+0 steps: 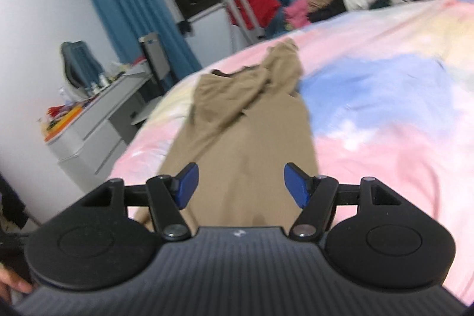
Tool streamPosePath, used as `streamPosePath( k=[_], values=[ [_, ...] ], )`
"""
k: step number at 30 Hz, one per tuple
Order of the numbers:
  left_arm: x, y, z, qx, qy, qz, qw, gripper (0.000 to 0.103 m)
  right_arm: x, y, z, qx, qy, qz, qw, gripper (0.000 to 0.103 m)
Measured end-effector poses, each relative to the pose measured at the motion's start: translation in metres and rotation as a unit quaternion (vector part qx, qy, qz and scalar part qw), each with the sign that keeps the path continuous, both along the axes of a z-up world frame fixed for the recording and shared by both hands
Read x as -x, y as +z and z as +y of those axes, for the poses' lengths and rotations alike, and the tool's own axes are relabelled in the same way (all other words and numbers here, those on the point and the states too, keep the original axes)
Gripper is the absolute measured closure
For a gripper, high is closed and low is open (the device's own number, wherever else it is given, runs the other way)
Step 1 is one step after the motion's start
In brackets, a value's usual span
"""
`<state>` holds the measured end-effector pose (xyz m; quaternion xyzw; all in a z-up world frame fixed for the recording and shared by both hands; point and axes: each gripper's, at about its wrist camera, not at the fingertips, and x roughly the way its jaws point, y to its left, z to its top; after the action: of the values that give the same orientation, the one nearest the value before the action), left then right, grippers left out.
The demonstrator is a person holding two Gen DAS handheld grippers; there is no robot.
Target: Fold clothes
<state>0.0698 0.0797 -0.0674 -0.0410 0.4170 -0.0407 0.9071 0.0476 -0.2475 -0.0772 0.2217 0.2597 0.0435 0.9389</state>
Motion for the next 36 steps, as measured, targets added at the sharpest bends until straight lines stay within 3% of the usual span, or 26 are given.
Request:
streamPosePath(
  k=[3, 8, 12, 15, 17, 19, 20, 22, 25, 31, 36],
  values=[
    [0.002, -0.008, 0.013, 0.016, 0.022, 0.046, 0.9985, 0.008, -0.006, -0.006, -0.002, 0.015, -0.009, 0.011, 1.000, 0.036],
    [0.008, -0.020, 0.029, 0.053, 0.044, 0.107, 0.9918, 0.024, -0.015, -0.015, -0.004, 0.021, -0.009, 0.014, 1.000, 0.036],
    [0.005, -0.033, 0.029, 0.097, 0.044, 0.160, 0.9814, 0.029, -0.018, -0.020, -0.010, 0.006, -0.014, 0.026, 1.000, 0.036],
    [0.006, -0.033, 0.026, 0.079, 0.048, 0.163, 0.9823, 0.048, -0.018, -0.022, -0.014, -0.006, -0.018, 0.031, 0.999, 0.036],
    [0.008, -0.031, 0.022, 0.059, 0.048, 0.156, 0.9847, 0.078, -0.018, -0.023, -0.016, -0.015, -0.020, 0.034, 0.999, 0.036],
    [0.015, -0.022, 0.010, 0.024, 0.033, 0.130, 0.9907, 0.096, -0.019, -0.024, -0.018, -0.025, -0.020, 0.037, 0.999, 0.036],
    [0.020, -0.016, 0.002, 0.004, 0.021, 0.114, 0.9933, 0.099, -0.018, -0.025, -0.018, -0.026, -0.022, 0.039, 0.999, 0.036],
    [0.033, -0.004, -0.017, -0.036, -0.008, 0.080, 0.9961, 0.100, -0.018, -0.026, -0.018, -0.023, -0.030, 0.045, 0.998, 0.036],
    [0.050, 0.015, -0.050, -0.092, -0.055, 0.037, 0.9935, 0.100, -0.018, -0.027, -0.020, -0.020, -0.041, 0.052, 0.998, 0.036],
    [0.068, 0.035, -0.107, -0.134, -0.142, 0.013, 0.9807, 0.101, -0.022, -0.034, -0.023, -0.045, -0.038, 0.066, 0.996, 0.036],
    [0.067, 0.004, -0.136, -0.122, -0.180, 0.043, 0.9751, 0.100, -0.023, -0.037, -0.025, -0.047, -0.036, 0.075, 0.995, 0.036]
  ],
)
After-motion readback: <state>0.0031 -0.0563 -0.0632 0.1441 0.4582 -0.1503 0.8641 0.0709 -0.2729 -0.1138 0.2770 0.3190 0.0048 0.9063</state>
